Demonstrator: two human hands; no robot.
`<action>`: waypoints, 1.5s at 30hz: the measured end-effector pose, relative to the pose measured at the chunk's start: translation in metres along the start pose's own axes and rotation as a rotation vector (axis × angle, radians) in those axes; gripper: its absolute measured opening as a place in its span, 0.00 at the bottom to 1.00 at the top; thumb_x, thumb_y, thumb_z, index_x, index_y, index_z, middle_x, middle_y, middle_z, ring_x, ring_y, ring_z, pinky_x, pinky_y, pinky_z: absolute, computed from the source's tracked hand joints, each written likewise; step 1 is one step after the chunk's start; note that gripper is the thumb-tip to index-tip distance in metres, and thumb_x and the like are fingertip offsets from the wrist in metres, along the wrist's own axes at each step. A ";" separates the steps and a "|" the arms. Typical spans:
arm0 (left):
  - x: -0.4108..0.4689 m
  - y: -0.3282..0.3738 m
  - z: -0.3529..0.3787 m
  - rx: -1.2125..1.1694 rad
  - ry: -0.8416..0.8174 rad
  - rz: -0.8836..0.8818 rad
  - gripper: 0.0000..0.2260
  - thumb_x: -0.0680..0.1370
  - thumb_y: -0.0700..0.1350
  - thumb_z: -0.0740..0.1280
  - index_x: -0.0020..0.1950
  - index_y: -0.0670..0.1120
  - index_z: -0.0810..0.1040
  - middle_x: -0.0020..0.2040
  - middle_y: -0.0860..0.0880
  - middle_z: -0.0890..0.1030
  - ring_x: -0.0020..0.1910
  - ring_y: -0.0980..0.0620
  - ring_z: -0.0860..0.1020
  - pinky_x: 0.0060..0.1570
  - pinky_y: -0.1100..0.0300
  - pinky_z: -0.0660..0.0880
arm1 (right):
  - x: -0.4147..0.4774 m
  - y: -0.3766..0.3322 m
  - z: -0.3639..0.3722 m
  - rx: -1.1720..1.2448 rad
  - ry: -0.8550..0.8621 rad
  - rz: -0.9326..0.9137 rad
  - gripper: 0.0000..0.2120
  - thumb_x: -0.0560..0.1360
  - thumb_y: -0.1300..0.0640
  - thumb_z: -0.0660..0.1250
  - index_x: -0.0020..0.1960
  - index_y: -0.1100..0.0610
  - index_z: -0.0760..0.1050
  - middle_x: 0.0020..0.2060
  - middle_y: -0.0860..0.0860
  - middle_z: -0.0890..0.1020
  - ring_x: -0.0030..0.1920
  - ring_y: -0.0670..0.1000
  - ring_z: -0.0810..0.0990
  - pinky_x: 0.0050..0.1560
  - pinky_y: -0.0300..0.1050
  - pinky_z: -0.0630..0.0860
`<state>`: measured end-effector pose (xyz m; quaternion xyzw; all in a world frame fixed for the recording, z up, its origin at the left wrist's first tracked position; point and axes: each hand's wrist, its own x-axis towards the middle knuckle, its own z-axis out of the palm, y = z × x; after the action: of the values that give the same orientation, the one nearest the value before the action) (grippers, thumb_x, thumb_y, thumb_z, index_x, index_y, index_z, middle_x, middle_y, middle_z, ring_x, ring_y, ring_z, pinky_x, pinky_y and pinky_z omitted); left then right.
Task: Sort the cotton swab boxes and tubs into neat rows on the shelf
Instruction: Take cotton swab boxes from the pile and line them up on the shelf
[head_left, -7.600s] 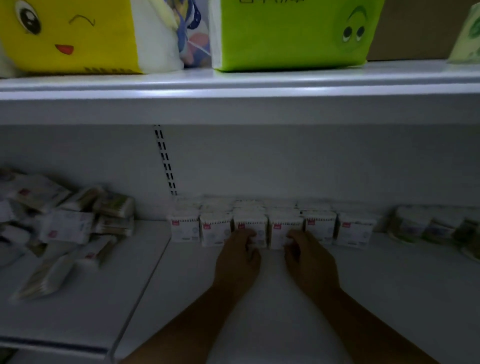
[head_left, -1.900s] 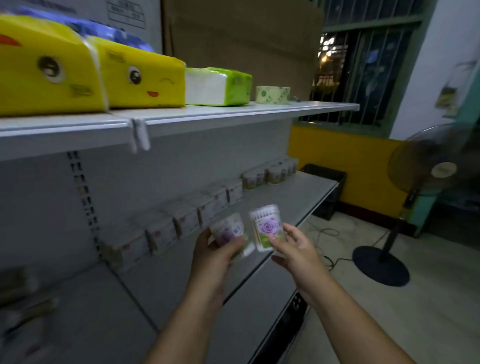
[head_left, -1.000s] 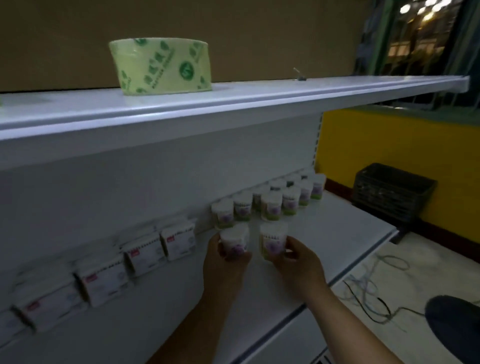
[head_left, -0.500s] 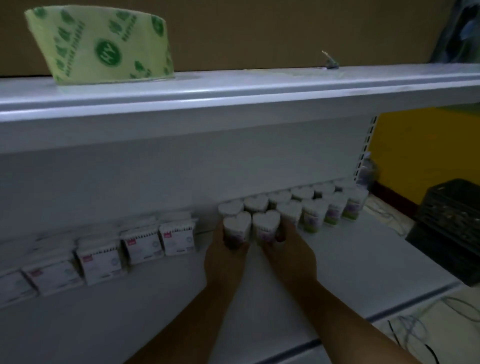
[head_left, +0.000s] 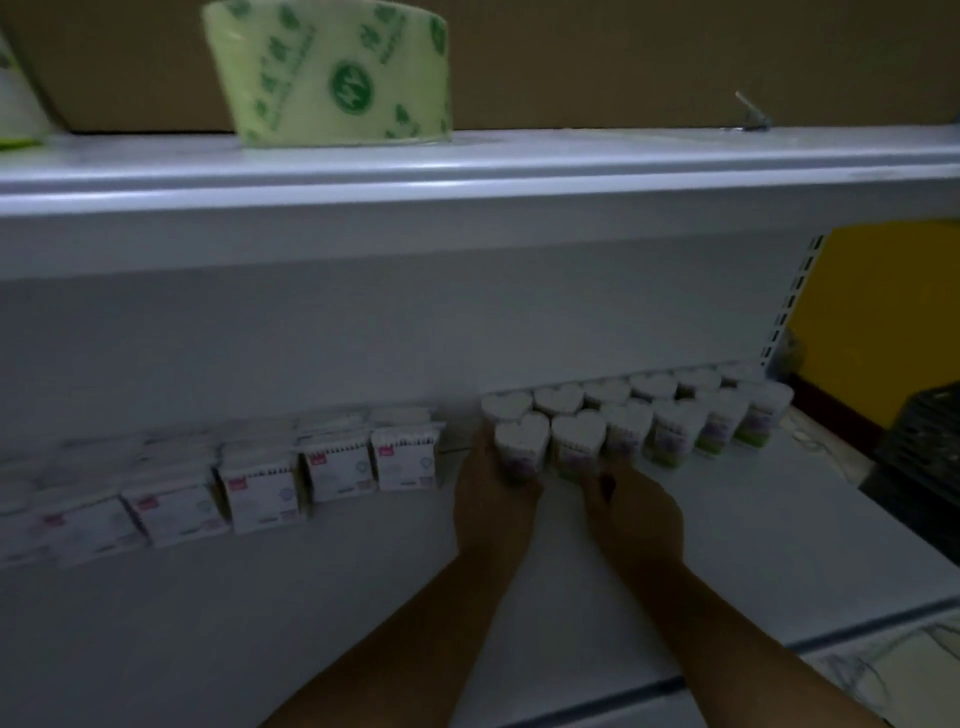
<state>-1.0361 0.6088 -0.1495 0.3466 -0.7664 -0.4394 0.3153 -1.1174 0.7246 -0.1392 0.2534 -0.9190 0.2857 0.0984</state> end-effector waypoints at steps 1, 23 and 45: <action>-0.008 0.004 -0.006 0.024 -0.016 -0.015 0.29 0.71 0.43 0.72 0.70 0.45 0.66 0.65 0.47 0.73 0.65 0.48 0.71 0.61 0.59 0.69 | -0.003 0.001 -0.005 0.012 -0.013 0.012 0.17 0.78 0.45 0.58 0.35 0.53 0.67 0.37 0.56 0.79 0.43 0.57 0.79 0.37 0.45 0.65; -0.193 -0.106 -0.721 1.110 -0.086 -0.318 0.29 0.80 0.63 0.50 0.78 0.52 0.50 0.78 0.48 0.48 0.77 0.48 0.49 0.73 0.50 0.53 | -0.245 -0.482 0.006 -0.266 -0.575 -0.985 0.32 0.77 0.38 0.55 0.76 0.50 0.51 0.77 0.52 0.51 0.75 0.54 0.53 0.73 0.50 0.57; -0.112 -0.249 -0.911 1.163 -0.139 -0.248 0.29 0.80 0.60 0.52 0.78 0.51 0.49 0.78 0.50 0.48 0.76 0.50 0.50 0.72 0.57 0.52 | -0.324 -0.768 0.163 0.012 -0.242 -1.461 0.23 0.78 0.50 0.59 0.70 0.60 0.65 0.72 0.58 0.63 0.72 0.56 0.60 0.72 0.49 0.49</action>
<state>-0.1921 0.1918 -0.0133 0.5196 -0.8539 -0.0031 -0.0308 -0.4458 0.2196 -0.0128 0.8305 -0.5192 0.1225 0.1602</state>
